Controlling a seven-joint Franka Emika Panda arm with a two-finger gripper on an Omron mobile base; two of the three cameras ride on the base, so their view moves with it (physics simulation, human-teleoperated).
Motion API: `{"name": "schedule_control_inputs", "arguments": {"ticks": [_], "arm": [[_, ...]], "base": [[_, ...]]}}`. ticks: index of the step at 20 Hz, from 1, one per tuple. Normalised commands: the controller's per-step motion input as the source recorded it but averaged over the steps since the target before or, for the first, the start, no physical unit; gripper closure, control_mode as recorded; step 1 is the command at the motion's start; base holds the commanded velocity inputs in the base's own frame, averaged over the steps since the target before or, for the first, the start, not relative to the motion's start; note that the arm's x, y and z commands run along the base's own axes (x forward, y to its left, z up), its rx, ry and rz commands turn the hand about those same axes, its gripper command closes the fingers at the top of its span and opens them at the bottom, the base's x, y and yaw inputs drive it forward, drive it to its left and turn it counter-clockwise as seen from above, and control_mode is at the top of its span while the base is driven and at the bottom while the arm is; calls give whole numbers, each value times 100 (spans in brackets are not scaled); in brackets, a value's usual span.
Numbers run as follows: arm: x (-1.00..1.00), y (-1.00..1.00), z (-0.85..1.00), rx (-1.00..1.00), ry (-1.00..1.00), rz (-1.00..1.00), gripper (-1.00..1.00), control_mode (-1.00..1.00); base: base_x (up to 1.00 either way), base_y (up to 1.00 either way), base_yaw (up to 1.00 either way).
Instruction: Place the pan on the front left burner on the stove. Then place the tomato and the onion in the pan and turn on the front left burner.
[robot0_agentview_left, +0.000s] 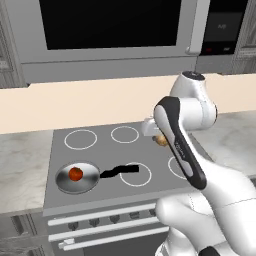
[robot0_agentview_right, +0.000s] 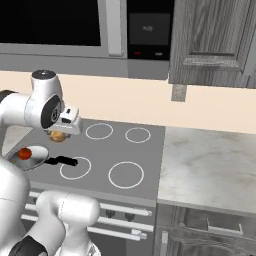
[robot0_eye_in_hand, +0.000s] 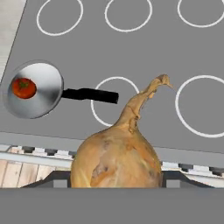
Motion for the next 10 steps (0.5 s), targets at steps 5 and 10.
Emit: {"name": "schedule_control_inputs", "arguments": {"ticks": [5,10], "arm": [[0,69,0,0,-14,-3,100,-100],[2,45,4,4,-10,-1,100,-100]], "base": [[0,0,0],[0,0,0]]}}
